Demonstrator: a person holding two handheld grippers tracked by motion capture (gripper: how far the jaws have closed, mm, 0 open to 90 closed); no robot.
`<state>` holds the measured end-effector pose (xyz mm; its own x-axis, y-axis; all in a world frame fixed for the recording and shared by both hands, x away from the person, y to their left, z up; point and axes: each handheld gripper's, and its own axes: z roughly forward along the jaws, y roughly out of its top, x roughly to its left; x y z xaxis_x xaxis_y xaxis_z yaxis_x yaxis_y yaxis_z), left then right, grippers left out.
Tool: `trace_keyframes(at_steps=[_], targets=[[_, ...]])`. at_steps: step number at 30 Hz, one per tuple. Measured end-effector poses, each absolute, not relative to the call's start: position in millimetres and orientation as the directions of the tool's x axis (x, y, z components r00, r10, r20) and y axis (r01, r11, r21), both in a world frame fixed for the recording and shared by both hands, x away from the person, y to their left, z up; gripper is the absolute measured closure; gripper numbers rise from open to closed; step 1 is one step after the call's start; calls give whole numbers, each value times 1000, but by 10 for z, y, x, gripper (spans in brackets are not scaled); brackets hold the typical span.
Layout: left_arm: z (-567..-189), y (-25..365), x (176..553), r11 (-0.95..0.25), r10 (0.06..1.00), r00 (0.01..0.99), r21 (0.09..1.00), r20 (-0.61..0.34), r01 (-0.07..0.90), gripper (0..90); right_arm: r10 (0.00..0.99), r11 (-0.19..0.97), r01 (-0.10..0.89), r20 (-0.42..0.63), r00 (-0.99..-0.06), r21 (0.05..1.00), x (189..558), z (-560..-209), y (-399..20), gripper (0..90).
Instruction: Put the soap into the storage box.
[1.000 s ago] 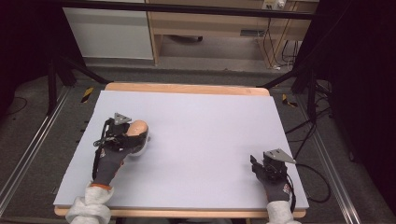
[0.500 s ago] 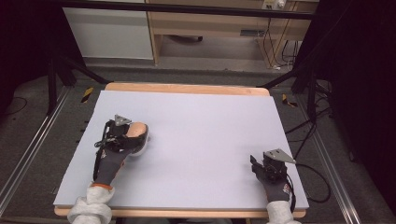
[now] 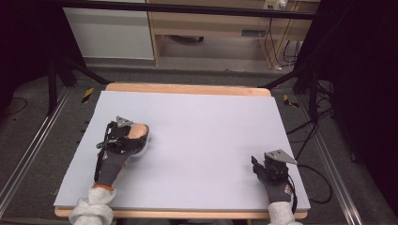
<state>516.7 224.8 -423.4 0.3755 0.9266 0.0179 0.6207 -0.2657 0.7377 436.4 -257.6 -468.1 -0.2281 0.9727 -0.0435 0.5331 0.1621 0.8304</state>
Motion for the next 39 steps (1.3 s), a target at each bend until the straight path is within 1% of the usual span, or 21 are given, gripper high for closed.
trace_keyframes(at_steps=[9, 25, 31, 39], targets=[[-4257, 2228, 5178, -269, 928, 373, 734, 23, 623, 318, 973, 162, 532, -43, -228, 831, 4363, -4680, -2576, 453], [-4297, 2242, 5169, -253, 929, 370, 737, 4, 626, 311, 972, 165, 533, -46, -229, 830, 4365, -4683, -2574, 438], [-4229, 2232, 5138, -261, 926, 377, 748, 15, 611, 299, 972, 165, 535, -45, -230, 829, 4366, -4683, -2569, 436], [-4150, 2221, 5065, -252, 920, 393, 776, 5, 579, 299, 972, 165, 535, -45, -229, 829, 4365, -4682, -2571, 436]])
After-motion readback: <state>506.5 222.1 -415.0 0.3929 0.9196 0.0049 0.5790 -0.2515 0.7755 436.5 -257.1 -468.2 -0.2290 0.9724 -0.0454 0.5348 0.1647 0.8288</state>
